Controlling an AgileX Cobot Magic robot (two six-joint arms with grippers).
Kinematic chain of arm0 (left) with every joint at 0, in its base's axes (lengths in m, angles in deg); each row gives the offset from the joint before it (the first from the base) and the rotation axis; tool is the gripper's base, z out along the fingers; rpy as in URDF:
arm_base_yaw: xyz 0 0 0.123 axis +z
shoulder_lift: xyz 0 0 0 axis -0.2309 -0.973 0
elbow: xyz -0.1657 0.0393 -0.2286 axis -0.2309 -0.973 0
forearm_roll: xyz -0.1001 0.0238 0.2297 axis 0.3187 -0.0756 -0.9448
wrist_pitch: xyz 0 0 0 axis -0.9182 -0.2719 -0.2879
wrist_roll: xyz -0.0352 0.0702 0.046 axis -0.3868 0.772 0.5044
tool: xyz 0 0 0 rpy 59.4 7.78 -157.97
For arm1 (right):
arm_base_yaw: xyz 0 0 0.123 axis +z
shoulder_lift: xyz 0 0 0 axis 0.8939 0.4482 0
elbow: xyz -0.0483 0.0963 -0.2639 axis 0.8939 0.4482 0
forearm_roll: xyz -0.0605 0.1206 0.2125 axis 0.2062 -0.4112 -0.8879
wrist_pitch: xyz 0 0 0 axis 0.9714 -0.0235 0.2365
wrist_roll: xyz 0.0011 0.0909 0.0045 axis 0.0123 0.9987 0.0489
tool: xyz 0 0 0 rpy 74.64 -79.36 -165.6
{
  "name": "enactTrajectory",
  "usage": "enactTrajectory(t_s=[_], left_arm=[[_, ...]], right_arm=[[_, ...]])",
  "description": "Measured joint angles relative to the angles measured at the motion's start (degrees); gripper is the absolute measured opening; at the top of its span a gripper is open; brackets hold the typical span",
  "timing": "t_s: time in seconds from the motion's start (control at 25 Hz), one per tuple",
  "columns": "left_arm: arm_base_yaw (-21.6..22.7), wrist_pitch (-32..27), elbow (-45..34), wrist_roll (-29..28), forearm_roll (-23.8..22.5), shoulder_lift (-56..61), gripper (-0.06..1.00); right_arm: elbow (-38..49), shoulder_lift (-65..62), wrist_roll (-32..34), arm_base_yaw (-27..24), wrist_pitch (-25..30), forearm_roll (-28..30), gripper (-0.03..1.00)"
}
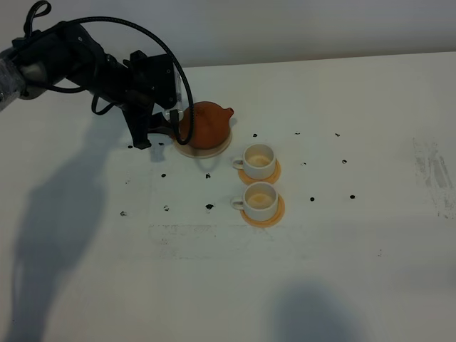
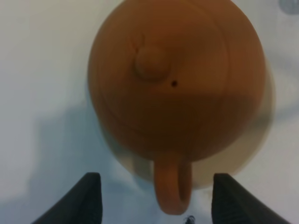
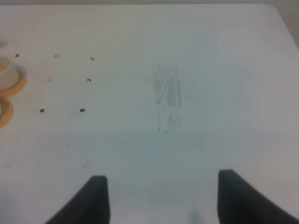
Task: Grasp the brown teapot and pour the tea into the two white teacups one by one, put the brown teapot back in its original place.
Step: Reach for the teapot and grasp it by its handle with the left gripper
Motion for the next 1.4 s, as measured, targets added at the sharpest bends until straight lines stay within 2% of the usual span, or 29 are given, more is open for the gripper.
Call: enactTrajectory(t_s=[0.4, 0.68, 1.08, 1.4], left_arm=[[0.1, 0.1, 0.9, -1.5, 4.0, -2.5, 0.51], [0.1, -1.5, 4.2, -3.1, 4.2, -3.5, 0.51], [0.1, -5.4, 4.2, -3.9, 2.3, -3.9, 0.51], [0.5, -5.5, 4.2, -4.0, 1.8, -3.9, 0.51]], right_arm=[[0.0, 0.0, 0.0, 0.0, 0.0, 0.0, 0.51], [0.0, 0.0, 0.0, 0.0, 0.0, 0.0, 0.51], [0.0, 0.0, 0.0, 0.0, 0.0, 0.0, 0.51], [0.0, 0.0, 0.0, 0.0, 0.0, 0.0, 0.51]])
